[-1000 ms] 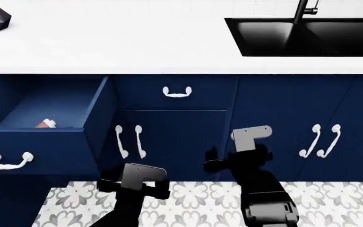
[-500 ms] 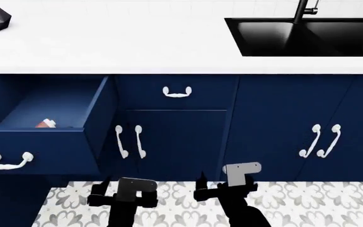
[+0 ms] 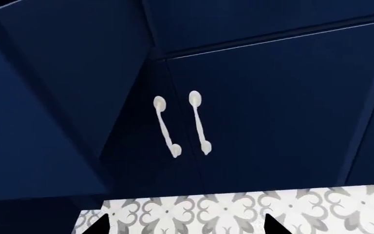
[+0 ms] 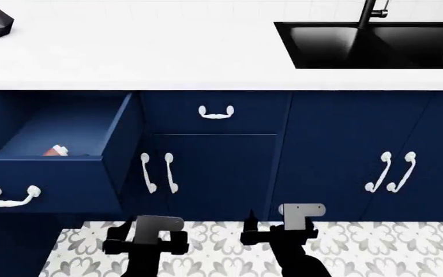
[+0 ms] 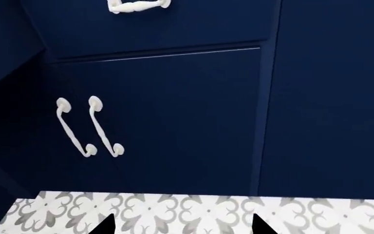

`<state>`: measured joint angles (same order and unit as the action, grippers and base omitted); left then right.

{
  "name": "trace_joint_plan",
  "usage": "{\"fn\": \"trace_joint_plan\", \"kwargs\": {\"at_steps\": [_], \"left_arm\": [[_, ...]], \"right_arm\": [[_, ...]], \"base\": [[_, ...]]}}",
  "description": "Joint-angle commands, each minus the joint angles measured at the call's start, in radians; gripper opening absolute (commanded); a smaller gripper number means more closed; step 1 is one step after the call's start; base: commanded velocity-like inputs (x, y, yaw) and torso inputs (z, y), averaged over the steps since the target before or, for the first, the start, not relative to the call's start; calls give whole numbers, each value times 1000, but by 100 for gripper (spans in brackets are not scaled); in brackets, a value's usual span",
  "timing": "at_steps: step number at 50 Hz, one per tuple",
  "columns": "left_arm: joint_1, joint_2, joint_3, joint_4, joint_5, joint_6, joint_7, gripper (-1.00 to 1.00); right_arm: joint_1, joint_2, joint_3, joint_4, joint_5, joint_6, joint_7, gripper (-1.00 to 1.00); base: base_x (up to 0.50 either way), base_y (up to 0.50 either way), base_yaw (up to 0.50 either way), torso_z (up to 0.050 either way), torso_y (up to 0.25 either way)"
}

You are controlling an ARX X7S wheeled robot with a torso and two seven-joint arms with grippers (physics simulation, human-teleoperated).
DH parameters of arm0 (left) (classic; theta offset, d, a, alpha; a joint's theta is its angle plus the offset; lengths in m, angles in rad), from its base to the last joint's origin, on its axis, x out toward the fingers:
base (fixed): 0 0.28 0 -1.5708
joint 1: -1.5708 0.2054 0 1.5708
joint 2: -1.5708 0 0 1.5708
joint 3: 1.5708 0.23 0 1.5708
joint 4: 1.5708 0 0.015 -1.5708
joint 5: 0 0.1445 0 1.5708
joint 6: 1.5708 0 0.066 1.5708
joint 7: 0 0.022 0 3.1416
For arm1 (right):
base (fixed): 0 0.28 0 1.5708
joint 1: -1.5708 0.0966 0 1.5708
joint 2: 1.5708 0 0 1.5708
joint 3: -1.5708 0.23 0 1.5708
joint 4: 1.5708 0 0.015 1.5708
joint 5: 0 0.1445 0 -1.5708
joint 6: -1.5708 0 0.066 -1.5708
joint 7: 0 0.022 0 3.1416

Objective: Pick and place the shaker into the drawer. Then close the cabinet.

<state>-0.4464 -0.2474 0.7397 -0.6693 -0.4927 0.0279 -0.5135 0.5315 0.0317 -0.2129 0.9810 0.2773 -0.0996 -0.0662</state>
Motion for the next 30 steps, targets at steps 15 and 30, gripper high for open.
{"fn": "trace_joint_plan", "kwargs": {"at_steps": [15, 30], "left_arm": [[41, -39, 14, 108, 7, -2, -15, 100], [-9, 17, 18, -64, 31, 86, 49, 100]], "right_arm": [[-73, 34, -54, -180, 41, 42, -2, 100], [-73, 41, -65, -190, 70, 61, -12, 100]], "base": [[0, -170, 0, 0, 0], [1, -500, 0, 0, 0]]}}
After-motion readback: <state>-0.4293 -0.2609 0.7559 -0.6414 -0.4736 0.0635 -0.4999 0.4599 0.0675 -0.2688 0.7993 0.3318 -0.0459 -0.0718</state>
